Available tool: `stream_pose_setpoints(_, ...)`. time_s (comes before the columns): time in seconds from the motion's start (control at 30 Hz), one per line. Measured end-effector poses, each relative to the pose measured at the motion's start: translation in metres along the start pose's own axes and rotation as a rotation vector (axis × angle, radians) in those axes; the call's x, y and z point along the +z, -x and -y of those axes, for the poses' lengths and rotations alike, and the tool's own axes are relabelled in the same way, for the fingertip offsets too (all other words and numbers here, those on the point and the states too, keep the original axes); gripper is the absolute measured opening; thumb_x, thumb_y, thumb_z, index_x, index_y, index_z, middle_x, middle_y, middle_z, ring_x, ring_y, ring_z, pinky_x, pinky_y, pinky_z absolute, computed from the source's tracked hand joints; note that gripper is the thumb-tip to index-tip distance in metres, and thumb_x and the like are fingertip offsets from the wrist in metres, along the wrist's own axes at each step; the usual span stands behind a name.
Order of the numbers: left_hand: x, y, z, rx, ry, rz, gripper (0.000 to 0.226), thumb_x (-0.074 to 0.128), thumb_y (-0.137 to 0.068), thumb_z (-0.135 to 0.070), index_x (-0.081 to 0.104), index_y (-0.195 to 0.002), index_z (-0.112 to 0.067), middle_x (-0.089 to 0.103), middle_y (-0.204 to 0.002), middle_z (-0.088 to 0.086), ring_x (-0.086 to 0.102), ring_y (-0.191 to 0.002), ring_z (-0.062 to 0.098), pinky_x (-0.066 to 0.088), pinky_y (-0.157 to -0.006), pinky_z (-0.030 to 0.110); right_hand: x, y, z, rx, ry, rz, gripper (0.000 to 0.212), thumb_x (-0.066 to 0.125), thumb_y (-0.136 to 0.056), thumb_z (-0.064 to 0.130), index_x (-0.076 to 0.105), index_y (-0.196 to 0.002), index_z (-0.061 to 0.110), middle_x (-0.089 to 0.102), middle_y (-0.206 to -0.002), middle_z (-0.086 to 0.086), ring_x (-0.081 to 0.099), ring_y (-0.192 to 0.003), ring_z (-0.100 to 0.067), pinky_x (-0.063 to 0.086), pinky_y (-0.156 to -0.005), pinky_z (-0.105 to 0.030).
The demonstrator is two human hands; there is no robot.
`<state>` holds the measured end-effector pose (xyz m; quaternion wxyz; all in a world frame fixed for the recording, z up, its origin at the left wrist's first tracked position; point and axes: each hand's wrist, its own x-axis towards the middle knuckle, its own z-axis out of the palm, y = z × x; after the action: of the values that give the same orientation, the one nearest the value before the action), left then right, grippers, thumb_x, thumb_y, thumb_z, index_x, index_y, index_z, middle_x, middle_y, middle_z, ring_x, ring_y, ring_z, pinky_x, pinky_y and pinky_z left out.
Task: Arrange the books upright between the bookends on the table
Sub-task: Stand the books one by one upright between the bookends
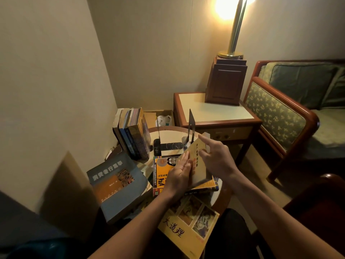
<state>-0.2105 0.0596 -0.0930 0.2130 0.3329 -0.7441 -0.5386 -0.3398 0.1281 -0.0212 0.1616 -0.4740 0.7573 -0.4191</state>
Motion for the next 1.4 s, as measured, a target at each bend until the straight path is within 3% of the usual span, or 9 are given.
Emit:
stream_pose_setpoints(0.23,-0.071,-0.028,0.008,0.052,-0.326,-0.19,0.068,0.03,-0.099,-0.058,0.029,-0.157,-0.022,0.028,-0.164,0.002,0.031,-0.149,0.026,0.037,-0.116,0.053,0.003,-0.023,0.031,-0.182,0.068,0.049,0.053,0.053,-0.099,0.005,0.043,-0.15,0.021,0.057,-0.139,-0.014,0.054,-0.131,-0.035,0.056,-0.091,-0.046)
stream_pose_setpoints(0.47,-0.161,-0.072,0.019,0.099,-0.587,-0.5,0.052,0.051,-0.099,-0.012,0.044,-0.15,-0.012,0.039,-0.159,0.008,0.036,-0.146,0.029,0.036,-0.116,0.052,0.033,-0.067,0.075,-0.326,0.076,0.085,0.055,0.052,-0.099,0.005,0.039,-0.15,0.019,0.058,-0.139,-0.016,0.061,-0.122,-0.032,0.058,-0.087,-0.037)
stream_pose_setpoints(0.6,-0.195,-0.093,0.032,0.066,-0.804,-0.444,0.063,0.049,-0.096,-0.016,0.032,-0.157,-0.018,0.027,-0.164,0.008,0.022,-0.152,0.028,0.023,-0.121,0.049,0.06,-0.1,0.087,-0.337,0.124,0.053,0.055,0.051,-0.098,0.005,0.039,-0.151,0.016,0.058,-0.14,-0.016,0.06,-0.123,-0.03,0.047,-0.079,-0.018)
stream_pose_setpoints(0.7,-0.208,-0.103,0.047,-0.005,-0.929,-0.305,0.068,0.045,-0.1,-0.031,0.016,-0.161,-0.024,0.014,-0.168,0.002,0.002,-0.155,0.029,0.008,-0.123,0.053,0.08,-0.126,0.09,-0.306,0.119,0.078,0.055,0.051,-0.098,0.005,0.04,-0.151,0.014,0.053,-0.144,-0.017,0.058,-0.126,-0.032,0.054,-0.09,-0.03)
stream_pose_setpoints(0.8,-0.211,-0.108,0.06,0.104,-0.991,-0.344,0.065,0.046,-0.1,-0.041,0.025,-0.159,-0.023,0.029,-0.164,0.004,0.013,-0.154,0.035,0.02,-0.122,0.057,0.101,-0.156,0.09,-0.263,0.165,0.093,0.055,0.051,-0.097,0.007,0.042,-0.151,0.015,0.062,-0.133,-0.019,0.061,-0.12,-0.035,0.056,-0.095,-0.047)
stream_pose_setpoints(0.9,-0.208,-0.11,0.068,0.182,-1.004,-0.448,0.064,0.06,-0.095,-0.036,0.038,-0.154,-0.024,0.045,-0.155,0.003,0.029,-0.148,0.04,0.035,-0.115,0.057,0.124,-0.185,0.092,-0.215,0.207,0.153,0.059,0.05,-0.096,0.003,0.039,-0.152,0.015,0.062,-0.132,-0.019,0.061,-0.119,-0.035,0.055,-0.096,-0.045)
stream_pose_setpoints(1.03,-0.206,-0.11,0.072,0.247,-1.019,-0.467,0.068,0.062,-0.091,-0.032,0.038,-0.154,-0.021,0.044,-0.156,0.005,0.033,-0.145,0.042,0.035,-0.114,0.059,0.152,-0.212,0.097,-0.156,0.257,0.24,0.063,0.045,-0.089,-0.002,0.04,-0.15,0.012,0.055,-0.141,-0.019,0.053,-0.127,-0.035,0.05,-0.101,-0.044)
stream_pose_setpoints(1.3,-0.212,-0.109,0.078,0.185,-0.974,-0.48,0.082,0.071,-0.087,-0.036,0.03,-0.158,-0.027,0.035,-0.161,-0.002,0.023,-0.152,0.029,0.038,-0.116,0.051,0.173,-0.229,0.088,-0.028,0.188,0.322,0.049,0.045,-0.101,0.013,0.037,-0.15,0.015,0.055,-0.138,-0.015,0.062,-0.113,-0.032,0.057,-0.072,-0.036)
stream_pose_setpoints(1.4,-0.214,-0.108,0.079,0.177,-0.982,-0.477,0.084,0.072,-0.086,-0.036,0.029,-0.158,-0.027,0.036,-0.161,-0.002,0.023,-0.152,0.03,0.041,-0.109,0.053,0.165,-0.227,0.085,0.108,0.026,0.439,0.054,0.05,-0.099,0.011,0.037,-0.151,0.019,0.055,-0.138,-0.015,0.066,-0.108,-0.03,0.063,-0.071,-0.044)
